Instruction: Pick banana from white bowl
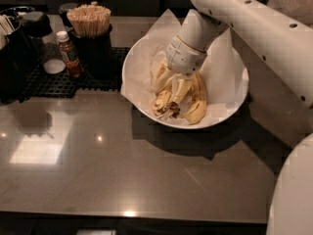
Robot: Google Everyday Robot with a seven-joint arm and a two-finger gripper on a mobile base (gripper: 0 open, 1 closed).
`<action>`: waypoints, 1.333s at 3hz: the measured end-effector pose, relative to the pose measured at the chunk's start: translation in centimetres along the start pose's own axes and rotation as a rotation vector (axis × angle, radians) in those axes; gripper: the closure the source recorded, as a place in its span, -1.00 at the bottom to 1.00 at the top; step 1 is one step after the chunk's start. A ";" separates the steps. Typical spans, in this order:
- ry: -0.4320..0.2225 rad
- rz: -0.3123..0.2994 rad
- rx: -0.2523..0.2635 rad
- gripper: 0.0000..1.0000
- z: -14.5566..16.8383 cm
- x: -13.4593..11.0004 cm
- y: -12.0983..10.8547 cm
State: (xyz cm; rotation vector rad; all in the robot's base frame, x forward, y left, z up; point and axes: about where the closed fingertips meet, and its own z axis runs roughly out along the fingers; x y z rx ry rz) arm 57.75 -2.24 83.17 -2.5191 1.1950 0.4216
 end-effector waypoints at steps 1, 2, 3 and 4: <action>0.000 0.000 0.000 0.68 0.0 0.0 0.0; 0.004 0.007 0.019 1.00 -0.4 0.0 0.3; 0.029 0.005 0.089 1.00 -2.4 -0.6 1.0; 0.057 -0.024 0.197 1.00 -5.4 -2.0 1.9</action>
Offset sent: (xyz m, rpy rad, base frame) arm -0.0086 -0.0119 0.0104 0.0073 -0.0182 -0.0286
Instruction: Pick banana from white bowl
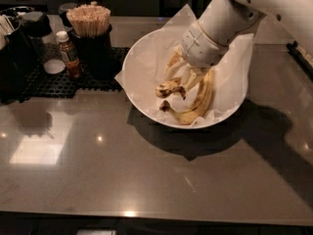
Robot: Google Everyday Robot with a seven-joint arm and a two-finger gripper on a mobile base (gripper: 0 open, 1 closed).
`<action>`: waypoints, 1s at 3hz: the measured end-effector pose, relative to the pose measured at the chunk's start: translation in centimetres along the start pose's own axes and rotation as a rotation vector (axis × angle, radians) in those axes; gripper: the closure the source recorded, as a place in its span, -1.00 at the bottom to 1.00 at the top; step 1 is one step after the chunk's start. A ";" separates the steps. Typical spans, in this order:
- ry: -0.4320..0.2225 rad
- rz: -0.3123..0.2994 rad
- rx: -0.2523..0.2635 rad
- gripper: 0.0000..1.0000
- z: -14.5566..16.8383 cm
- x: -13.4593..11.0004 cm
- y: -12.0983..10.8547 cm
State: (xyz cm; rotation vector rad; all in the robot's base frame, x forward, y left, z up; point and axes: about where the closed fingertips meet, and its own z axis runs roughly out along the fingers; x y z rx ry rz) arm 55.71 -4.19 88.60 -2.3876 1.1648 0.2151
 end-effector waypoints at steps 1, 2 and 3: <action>0.005 -0.040 0.116 1.00 -3.1 -1.5 0.1; -0.008 -0.091 0.249 1.00 -6.4 -3.2 0.7; -0.009 -0.134 0.380 1.00 -9.6 -4.8 1.8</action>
Offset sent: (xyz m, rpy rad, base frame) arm -0.0509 -0.0291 0.1087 0.2796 -0.3609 -0.0062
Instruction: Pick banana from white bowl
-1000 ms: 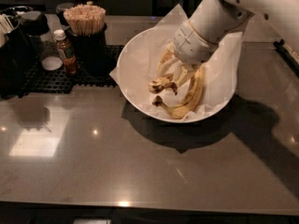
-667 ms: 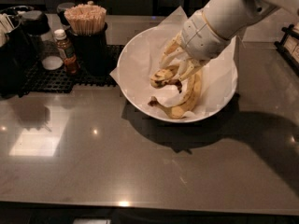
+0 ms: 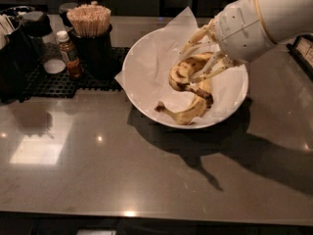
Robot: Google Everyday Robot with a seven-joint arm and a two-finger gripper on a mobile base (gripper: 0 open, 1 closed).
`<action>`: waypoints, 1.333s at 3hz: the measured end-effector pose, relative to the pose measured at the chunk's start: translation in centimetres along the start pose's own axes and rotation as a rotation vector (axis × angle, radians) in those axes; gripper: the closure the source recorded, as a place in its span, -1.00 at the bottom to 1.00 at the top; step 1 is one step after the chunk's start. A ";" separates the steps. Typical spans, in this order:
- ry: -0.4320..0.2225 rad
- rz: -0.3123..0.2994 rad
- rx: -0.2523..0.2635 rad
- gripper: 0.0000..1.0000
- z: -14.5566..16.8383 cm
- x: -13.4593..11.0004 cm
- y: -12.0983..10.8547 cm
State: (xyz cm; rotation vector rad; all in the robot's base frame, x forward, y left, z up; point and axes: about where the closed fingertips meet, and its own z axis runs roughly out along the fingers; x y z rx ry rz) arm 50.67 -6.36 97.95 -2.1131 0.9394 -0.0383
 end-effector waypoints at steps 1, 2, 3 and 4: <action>-0.008 -0.022 0.098 1.00 -2.4 -0.9 0.2; -0.039 -0.071 0.157 1.00 -3.8 -2.1 0.2; -0.061 -0.197 0.168 1.00 -5.0 -4.6 -0.4; -0.061 -0.197 0.168 1.00 -5.0 -4.6 -0.4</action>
Offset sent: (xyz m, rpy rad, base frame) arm -0.0432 -0.0193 0.0432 0.1720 -0.2004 0.0758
